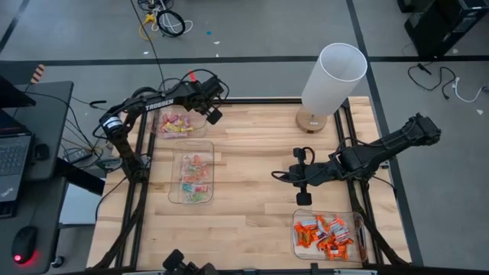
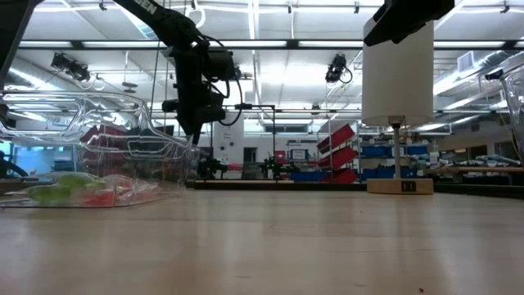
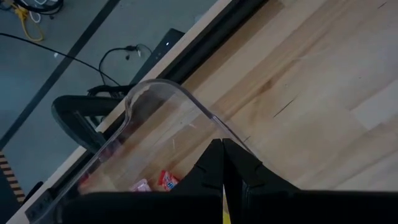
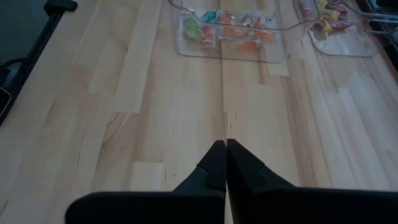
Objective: Sort candy
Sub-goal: Move the top left transparent bin to the center of the table
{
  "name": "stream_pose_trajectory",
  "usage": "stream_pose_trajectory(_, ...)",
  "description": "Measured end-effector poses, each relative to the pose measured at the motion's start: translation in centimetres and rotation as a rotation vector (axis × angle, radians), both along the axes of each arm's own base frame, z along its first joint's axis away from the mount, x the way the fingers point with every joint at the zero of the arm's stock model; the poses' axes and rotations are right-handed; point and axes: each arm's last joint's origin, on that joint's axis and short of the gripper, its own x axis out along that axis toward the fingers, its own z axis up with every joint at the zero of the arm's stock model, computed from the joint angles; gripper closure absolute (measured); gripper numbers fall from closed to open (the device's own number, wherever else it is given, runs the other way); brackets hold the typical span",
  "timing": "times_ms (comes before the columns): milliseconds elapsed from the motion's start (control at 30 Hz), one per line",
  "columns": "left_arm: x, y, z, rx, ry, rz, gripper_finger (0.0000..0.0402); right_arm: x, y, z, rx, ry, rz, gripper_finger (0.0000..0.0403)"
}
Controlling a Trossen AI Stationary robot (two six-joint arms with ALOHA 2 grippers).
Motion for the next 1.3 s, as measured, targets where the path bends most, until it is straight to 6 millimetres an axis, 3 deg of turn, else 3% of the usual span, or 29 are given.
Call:
stream_pose_trajectory(967, 0.3, -0.3, 0.0, -0.07, -0.047, -0.064, 0.0401, 0.0, 0.0, 0.0, 0.0, 0.0, 0.0, 0.0403)
stream_pose_trajectory(1300, 1.2, -1.5, 0.1, -0.036, -0.034, -0.098, 0.0401, 0.0, 0.0, 0.0, 0.0, -0.001, 0.0, 0.0403)
